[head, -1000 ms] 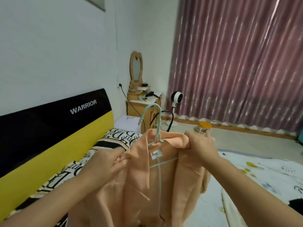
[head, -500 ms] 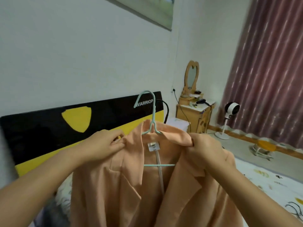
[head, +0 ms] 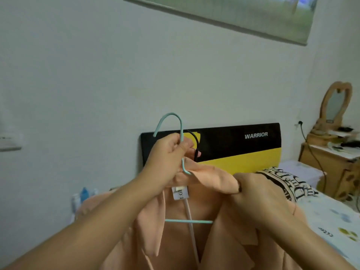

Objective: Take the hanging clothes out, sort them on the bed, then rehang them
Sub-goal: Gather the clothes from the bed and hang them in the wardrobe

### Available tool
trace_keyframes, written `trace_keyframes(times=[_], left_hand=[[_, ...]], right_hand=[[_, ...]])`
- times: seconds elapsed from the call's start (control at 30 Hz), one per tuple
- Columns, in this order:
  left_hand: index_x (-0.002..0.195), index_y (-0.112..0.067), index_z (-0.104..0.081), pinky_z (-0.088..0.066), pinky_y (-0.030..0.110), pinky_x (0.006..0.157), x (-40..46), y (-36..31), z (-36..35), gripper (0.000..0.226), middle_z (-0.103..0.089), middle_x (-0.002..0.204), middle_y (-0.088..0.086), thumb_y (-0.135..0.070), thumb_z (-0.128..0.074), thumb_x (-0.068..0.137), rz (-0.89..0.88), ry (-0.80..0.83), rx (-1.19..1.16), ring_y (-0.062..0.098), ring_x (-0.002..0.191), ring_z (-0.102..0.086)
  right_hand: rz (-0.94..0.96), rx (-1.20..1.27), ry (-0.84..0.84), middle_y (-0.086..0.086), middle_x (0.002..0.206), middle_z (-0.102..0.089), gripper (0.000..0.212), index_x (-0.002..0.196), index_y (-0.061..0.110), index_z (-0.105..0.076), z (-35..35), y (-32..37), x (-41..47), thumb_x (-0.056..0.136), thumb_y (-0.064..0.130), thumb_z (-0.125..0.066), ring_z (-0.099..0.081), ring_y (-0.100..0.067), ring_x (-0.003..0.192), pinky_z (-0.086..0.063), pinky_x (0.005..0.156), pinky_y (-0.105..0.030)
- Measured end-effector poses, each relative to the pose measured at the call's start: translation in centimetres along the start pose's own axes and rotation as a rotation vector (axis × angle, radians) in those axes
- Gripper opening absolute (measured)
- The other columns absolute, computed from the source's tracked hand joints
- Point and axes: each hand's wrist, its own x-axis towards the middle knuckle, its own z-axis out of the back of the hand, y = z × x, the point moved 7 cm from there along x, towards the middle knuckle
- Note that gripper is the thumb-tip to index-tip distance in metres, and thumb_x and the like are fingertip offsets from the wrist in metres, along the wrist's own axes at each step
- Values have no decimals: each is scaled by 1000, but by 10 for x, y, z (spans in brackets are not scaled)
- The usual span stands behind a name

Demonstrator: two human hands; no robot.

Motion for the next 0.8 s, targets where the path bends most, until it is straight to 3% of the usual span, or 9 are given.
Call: trace_keyframes(times=[0.1, 0.2, 0.3, 0.37, 0.43, 0.57, 0.67, 0.73, 0.8], left_hand=[[80, -1, -55, -54, 22, 58, -27, -6, 51, 22, -64, 70, 10, -9, -42, 97, 32, -98, 10, 4, 57, -66], [82, 2, -53, -51, 15, 48, -57, -6, 103, 22, -63, 69, 11, -6, -39, 98, 72, -180, 49, 3, 52, -64], [71, -8, -50, -55, 30, 60, -85, -2, 158, 30, -67, 79, 17, -7, -38, 98, 95, -301, 101, 23, 67, -66], [71, -13, -49, -53, 39, 68, -102, -1, 191, 31, -67, 88, 19, -8, -36, 99, 107, -372, 140, 33, 76, -65], [74, -14, -48, -49, 34, 68, -117, -3, 220, 32, -67, 86, 13, -5, -32, 99, 110, -436, 121, 28, 77, -64], [83, -20, -50, -46, 19, 73, -139, -11, 264, 33, -65, 89, 0, 2, -29, 98, 31, -498, 153, 13, 85, -63], [90, -17, -51, -46, 9, 79, -151, -15, 288, 36, -63, 89, -1, 8, -27, 96, -1, -534, 189, 8, 86, -62], [87, -17, -51, -45, 7, 75, -159, -18, 307, 39, -62, 82, 1, 12, -25, 93, -13, -633, 200, 5, 76, -63], [85, -18, -53, -45, 6, 69, -167, -20, 330, 41, -58, 74, 0, 11, -25, 93, -14, -743, 232, 0, 65, -59]], right_hand=[[71, 158, 101, 0, 68, -57, 27, 72, 19, -59, -10, 52, -10, 84, 43, -53, -56, -23, 73, -33, 51, -27], [136, 364, 308, 1, 64, -56, 30, 67, 17, -56, -26, 106, -25, 77, 44, -64, -55, -18, 66, -32, 53, -30], [160, 519, 496, 5, 70, -51, 38, 73, 17, -53, -35, 157, -45, 77, 54, -63, -46, -10, 64, -31, 55, -25], [157, 650, 596, 7, 80, -59, 44, 80, 18, -58, -39, 186, -54, 77, 62, -56, -54, -7, 74, -43, 67, -22], [130, 846, 689, 5, 92, -68, 50, 86, 21, -65, -45, 215, -59, 76, 68, -51, -63, -12, 89, -50, 90, -34], [180, 998, 813, 0, 100, -72, 61, 96, 21, -70, -53, 280, -63, 72, 75, -52, -66, -17, 97, -46, 100, -40], [295, 1009, 794, 4, 97, -68, 39, 81, 19, -65, -55, 327, -63, 87, 55, -49, -62, -14, 92, -46, 94, -32], [409, 875, 710, 8, 81, -66, 39, 80, 18, -61, -57, 350, -62, 84, 55, -48, -61, -11, 79, -49, 79, -30], [563, 820, 741, 10, 71, -57, 29, 78, 19, -55, -60, 376, -66, 85, 47, -50, -52, -5, 66, -42, 64, -22]])
